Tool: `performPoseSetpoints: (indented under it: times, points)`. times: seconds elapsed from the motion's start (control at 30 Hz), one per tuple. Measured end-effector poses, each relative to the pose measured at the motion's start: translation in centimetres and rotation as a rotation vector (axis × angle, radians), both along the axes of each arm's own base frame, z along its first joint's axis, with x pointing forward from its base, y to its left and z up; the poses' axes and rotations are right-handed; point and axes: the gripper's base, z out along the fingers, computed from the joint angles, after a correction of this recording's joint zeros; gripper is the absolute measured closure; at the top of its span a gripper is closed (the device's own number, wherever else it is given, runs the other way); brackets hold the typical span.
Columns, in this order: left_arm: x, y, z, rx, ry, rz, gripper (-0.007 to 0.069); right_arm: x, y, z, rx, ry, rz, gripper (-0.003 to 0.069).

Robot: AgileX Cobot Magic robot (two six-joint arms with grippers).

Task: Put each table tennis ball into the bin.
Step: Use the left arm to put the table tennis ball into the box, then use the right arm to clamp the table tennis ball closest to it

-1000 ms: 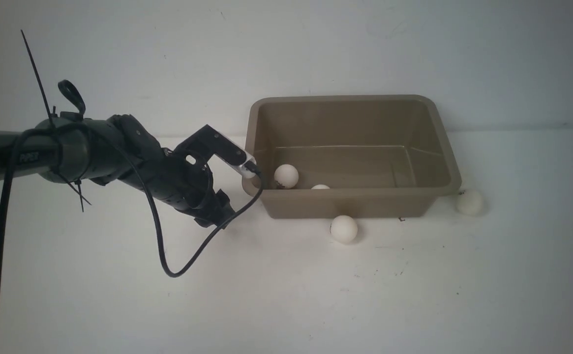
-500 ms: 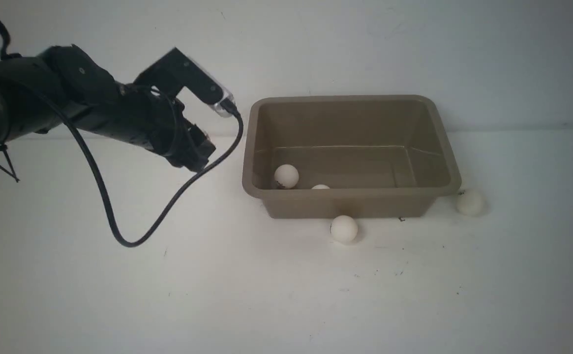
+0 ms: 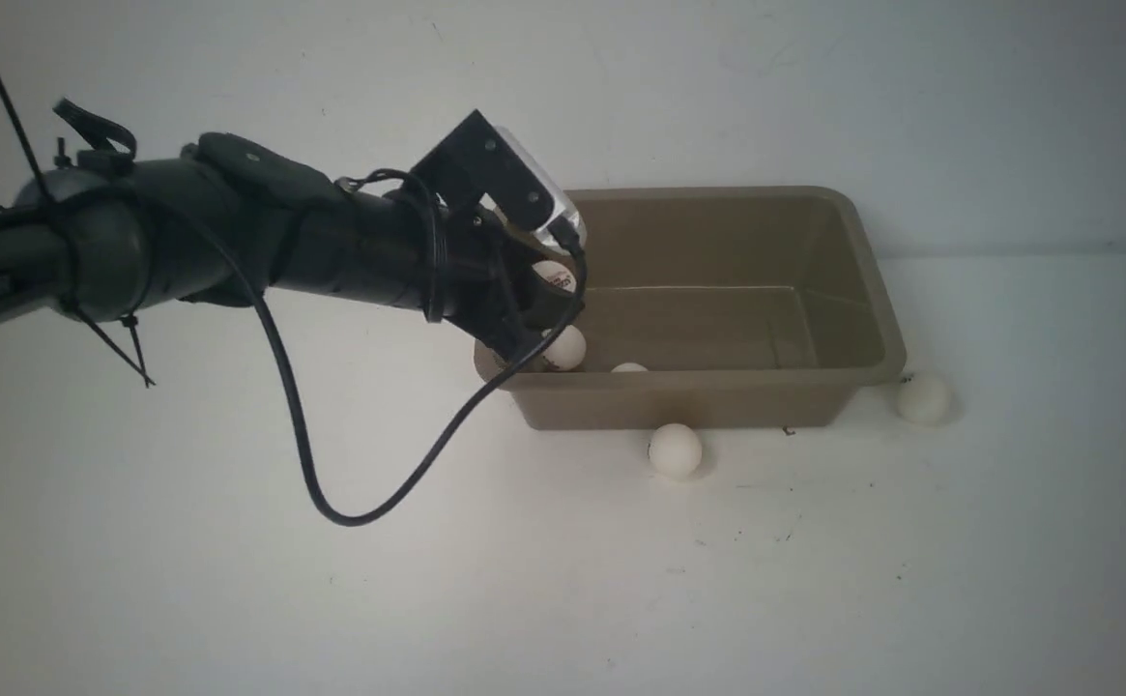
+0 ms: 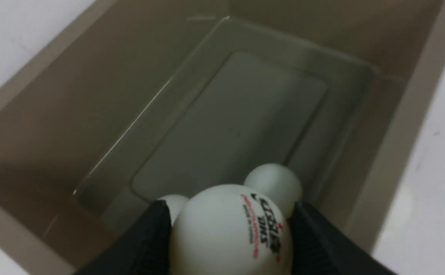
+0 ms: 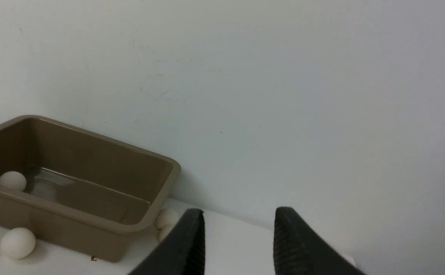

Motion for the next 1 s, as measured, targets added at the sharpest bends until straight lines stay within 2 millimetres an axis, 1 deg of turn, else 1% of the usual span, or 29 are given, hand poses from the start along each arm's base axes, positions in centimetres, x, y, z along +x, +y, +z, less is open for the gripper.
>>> performPoseSetpoints:
  times: [0.07, 0.1, 0.13, 0.2, 0.27, 0.3, 0.37, 0.47, 0.57, 0.63, 0.77, 0.87, 0.93, 1.0]
  points:
    - [0.4, 0.0, -0.9, 0.004, 0.016, 0.006, 0.0272, 0.0, 0.0, 0.0, 0.000, 0.000, 0.000, 0.0416]
    - [0.5, 0.0, -0.9, 0.003, 0.015, 0.010, 0.0272, 0.0, 0.0, 0.0, 0.000, 0.000, 0.000, 0.0416]
    - [0.5, 0.0, -0.9, 0.003, 0.013, 0.014, 0.0260, 0.0, 0.0, 0.0, 0.000, 0.000, 0.000, 0.0416]
    - [0.5, 0.0, -0.5, -0.006, 0.006, 0.024, 0.0208, 0.0, 0.0, 0.0, 0.000, 0.000, 0.000, 0.0416]
    - [0.4, 0.1, 0.2, -0.024, 0.005, 0.040, 0.0150, 0.0, 0.0, 0.0, 0.000, 0.000, 0.000, 0.0416]
    - [0.3, 0.1, 1.0, -0.048, 0.008, 0.063, 0.0113, 0.0, 0.0, 0.0, 0.000, 0.001, 0.000, 0.0416]
    - [0.0, 0.5, 2.5, -0.091, 0.013, 0.101, 0.0092, 0.0, 0.0, 0.0, 0.000, 0.001, 0.000, 0.0416]
    - [-0.8, 1.3, 5.3, -0.084, -0.042, 0.119, 0.0104, 0.0, 0.0, 0.0, 0.000, 0.001, 0.000, 0.0416]
    - [-1.9, 2.9, 8.5, -0.028, -0.128, 0.128, 0.0153, 0.0, 0.0, 0.0, 0.000, 0.001, 0.000, 0.0416]
    - [-2.6, 4.0, 10.2, -0.009, -0.158, 0.156, 0.0178, 0.0, 0.0, 0.0, 0.000, 0.001, 0.000, 0.0416]
    - [-4.2, 5.8, 13.1, -0.033, -0.165, 0.229, 0.0193, 0.0, 0.0, 0.0, 0.000, 0.001, 0.000, 0.0416]
    - [-5.6, 6.9, 14.4, -0.034, -0.128, 0.259, 0.0196, 0.0, 0.0, 0.0, 0.000, 0.001, 0.000, 0.0416]
    - [-6.5, 7.3, 14.7, -0.016, -0.074, 0.272, 0.0196, 0.0, 0.0, 0.0, 0.000, -0.001, 0.000, 0.0416]
    - [-7.2, 7.8, 14.5, 0.034, -0.007, 0.289, 0.0197, 0.0, 0.0, 0.0, 0.000, -0.005, 0.000, 0.0416]
